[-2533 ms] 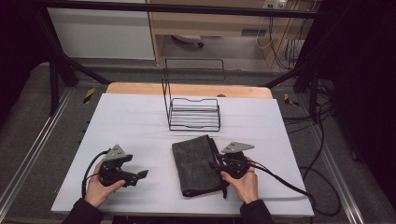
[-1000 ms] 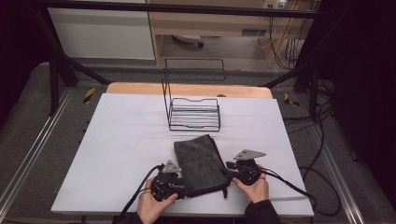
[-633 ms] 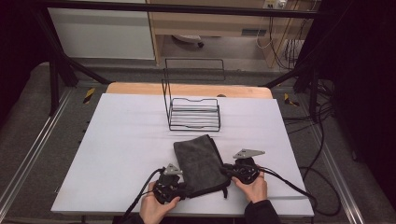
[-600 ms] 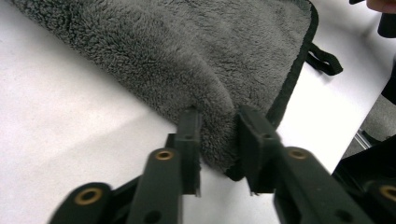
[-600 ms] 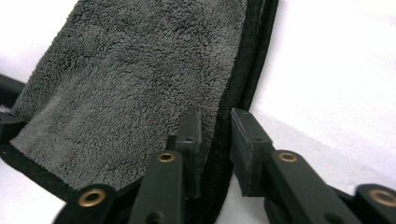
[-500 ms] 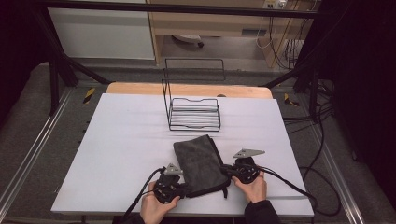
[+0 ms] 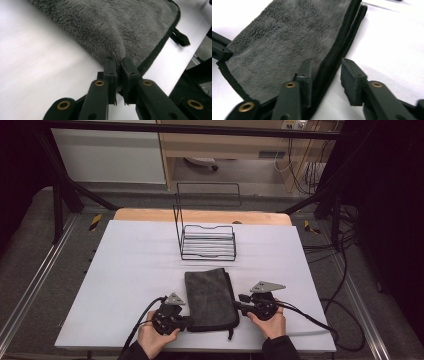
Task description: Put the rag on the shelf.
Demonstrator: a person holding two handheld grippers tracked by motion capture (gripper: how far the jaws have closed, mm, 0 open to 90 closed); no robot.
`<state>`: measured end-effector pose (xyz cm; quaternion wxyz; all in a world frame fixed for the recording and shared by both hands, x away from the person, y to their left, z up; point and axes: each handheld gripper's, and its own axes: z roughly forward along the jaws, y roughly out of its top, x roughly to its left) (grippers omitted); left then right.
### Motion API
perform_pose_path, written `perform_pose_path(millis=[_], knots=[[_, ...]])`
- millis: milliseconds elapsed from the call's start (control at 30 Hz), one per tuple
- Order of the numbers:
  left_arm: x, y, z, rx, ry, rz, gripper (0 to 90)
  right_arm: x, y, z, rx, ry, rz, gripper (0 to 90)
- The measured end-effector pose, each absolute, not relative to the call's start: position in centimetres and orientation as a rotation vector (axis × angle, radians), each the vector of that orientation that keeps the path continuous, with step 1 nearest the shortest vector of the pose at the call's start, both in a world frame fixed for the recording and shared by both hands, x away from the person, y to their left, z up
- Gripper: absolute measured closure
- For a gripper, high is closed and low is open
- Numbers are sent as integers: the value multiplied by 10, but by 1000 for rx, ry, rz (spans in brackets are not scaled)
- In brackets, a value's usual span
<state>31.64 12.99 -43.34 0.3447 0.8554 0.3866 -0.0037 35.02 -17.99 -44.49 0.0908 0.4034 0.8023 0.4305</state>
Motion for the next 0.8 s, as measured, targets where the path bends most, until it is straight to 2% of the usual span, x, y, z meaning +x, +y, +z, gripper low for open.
perform_pose_path(millis=[300, 467, 533, 567, 600, 633, 667, 700, 800], knots=[[313, 151, -430, 2242, 986, 2, 829, 350, -180, -445, 1186, 2363, 1308, 477], [312, 159, -433, 2239, 969, 16, 802, 351, -179, -446, 1195, 2353, 1322, 374], [312, 159, -433, 2244, 955, 42, 754, 351, -179, -446, 1198, 2342, 1322, 316], [313, 159, -431, 2248, 953, 51, 674, 352, -179, -446, 1201, 2339, 1329, 258], [313, 161, -430, 2249, 944, 57, 674, 352, -179, -446, 1201, 2339, 1329, 258], [314, 162, -429, 2251, 935, 61, 636, 353, -179, -446, 1196, 2335, 1329, 233], [314, 163, -428, 2248, 940, 69, 555, 354, -180, -445, 1202, 2343, 1325, 193], [316, 165, -427, 2255, 939, 79, 555, 354, -180, -445, 1202, 2343, 1325, 193], [321, 170, -425, 2238, 951, 101, 463, 356, -181, -444, 1187, 2348, 1328, 138]])
